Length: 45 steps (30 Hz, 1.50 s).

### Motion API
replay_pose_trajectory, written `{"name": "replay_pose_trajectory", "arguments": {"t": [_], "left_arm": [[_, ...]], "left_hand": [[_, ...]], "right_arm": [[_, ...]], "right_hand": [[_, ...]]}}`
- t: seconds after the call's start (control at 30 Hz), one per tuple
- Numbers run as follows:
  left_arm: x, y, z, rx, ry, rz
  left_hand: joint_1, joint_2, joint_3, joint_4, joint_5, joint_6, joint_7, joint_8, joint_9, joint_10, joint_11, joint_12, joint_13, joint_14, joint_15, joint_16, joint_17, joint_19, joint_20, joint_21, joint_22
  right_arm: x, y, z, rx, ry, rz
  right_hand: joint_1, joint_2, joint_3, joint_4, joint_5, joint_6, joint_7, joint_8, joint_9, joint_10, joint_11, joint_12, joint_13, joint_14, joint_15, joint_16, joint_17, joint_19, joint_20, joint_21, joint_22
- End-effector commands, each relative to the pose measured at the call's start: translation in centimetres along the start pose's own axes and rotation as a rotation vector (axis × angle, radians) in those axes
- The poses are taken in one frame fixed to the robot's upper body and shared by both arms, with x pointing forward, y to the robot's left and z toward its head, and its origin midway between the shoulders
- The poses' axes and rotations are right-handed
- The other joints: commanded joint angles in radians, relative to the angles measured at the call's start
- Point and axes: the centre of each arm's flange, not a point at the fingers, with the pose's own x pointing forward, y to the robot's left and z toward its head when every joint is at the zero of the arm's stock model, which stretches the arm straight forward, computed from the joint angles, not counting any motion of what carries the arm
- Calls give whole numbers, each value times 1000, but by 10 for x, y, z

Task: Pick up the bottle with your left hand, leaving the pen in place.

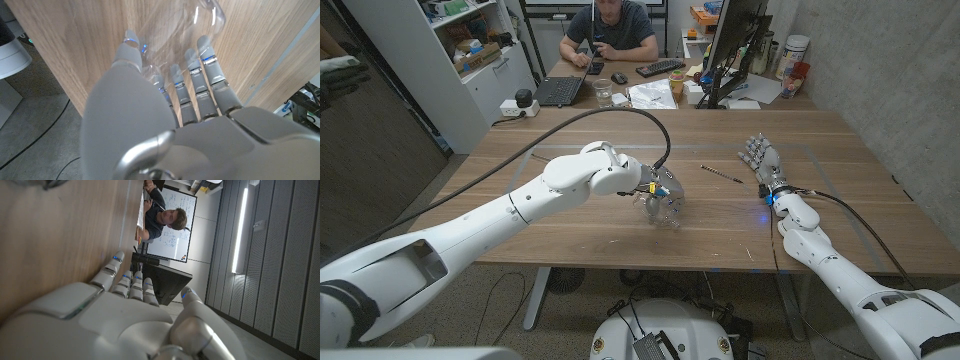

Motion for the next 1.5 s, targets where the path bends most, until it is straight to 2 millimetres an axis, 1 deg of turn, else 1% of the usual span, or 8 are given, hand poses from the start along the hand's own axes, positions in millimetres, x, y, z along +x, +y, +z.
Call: {"name": "replay_pose_trajectory", "arguments": {"t": [0.03, 0.23, 0.33, 0.5, 0.73, 1.03, 1.2, 1.5], "left_arm": [[-4, 5, -2, -11, 13, 17], [-8, 12, -2, -10, 27, 38], [-12, 15, -5, -26, 27, 53], [-20, 21, -8, -18, 42, 74], [-28, 29, -13, -16, 55, 83], [-39, 44, -19, 10, 90, 121], [-43, 49, -21, 8, 100, 137], [-58, 64, -25, 6, 124, 178]], "left_hand": [[192, 178, 7, 6, 19, 229, 30, 157, 75, 161, -152, 36, 315, 170, -314, -5, 440, 128, -173, 17, 10], [191, 174, 8, 7, 19, 228, 19, 154, 67, 155, -151, 38, 322, 167, -312, -21, 443, 114, -170, 29, 14], [191, 174, 9, 7, 19, 233, 16, 154, 64, 154, -149, 37, 321, 168, -312, -27, 444, 109, -170, 35, 16], [192, 173, 11, 7, 20, 232, 15, 152, 58, 154, -150, 38, 323, 171, -312, -36, 447, 103, -170, 44, 18], [192, 174, 13, 8, 20, 238, 17, 151, 51, 150, -145, 40, 328, 174, -314, -47, 452, 96, -171, 58, 21], [193, 176, 16, 9, 20, 243, 19, 150, 41, 148, -145, 39, 330, 179, -312, -59, 461, 86, -172, 76, 24], [192, 178, 17, 11, 20, 246, 20, 150, 37, 149, -145, 41, 333, 181, -312, -63, 466, 80, -173, 83, 25], [187, 178, 18, 13, 19, 250, 21, 149, 28, 151, -146, 39, 331, 188, -313, -73, 476, 72, -175, 102, 26]], "right_arm": [[1, 2, 2, -8, -1, 0], [2, 4, 4, -16, -5, 3], [2, 5, 4, -12, -4, 2], [3, 6, 4, -7, -5, 1], [4, 6, 5, -14, -7, 6], [2, 3, 4, -7, -7, 0], [3, 3, 4, -11, -8, 2], [3, 6, 7, -7, -13, 7]], "right_hand": [[4, -11, -1, -5, 4, 6, 2, -1, 4, 9, 3, 3, 3, 5, -3, 2, 2, 6, 4, 6, 3], [3, -11, -2, -4, 4, 6, 3, -1, 4, 9, 4, 3, 3, 5, -2, 2, 2, 6, 4, 6, 3], [3, -11, -2, -4, 4, 5, 4, -2, 4, 9, 1, 3, 3, 5, -3, 2, 2, 6, 4, 6, 3], [2, -11, -3, -3, 5, 6, 4, -2, 4, 10, 4, 3, 3, 5, -2, 2, 2, 6, 4, 6, 3], [0, -12, -4, -2, 5, 6, 4, -2, 4, 10, 6, 2, 3, 5, -1, 2, 2, 6, 4, 6, 3], [-1, -12, -5, -1, 6, 5, 5, -2, 4, 9, 6, 2, 3, 5, -2, 2, 2, 6, 4, 6, 3], [-2, -13, -6, 0, 6, 5, 5, -2, 4, 9, 6, 2, 3, 5, -1, 2, 2, 6, 3, 6, 3], [-3, -14, -7, 1, 6, 4, 5, -3, 4, 10, 5, 2, 3, 5, -2, 2, 3, 5, 4, 5, 3]]}}
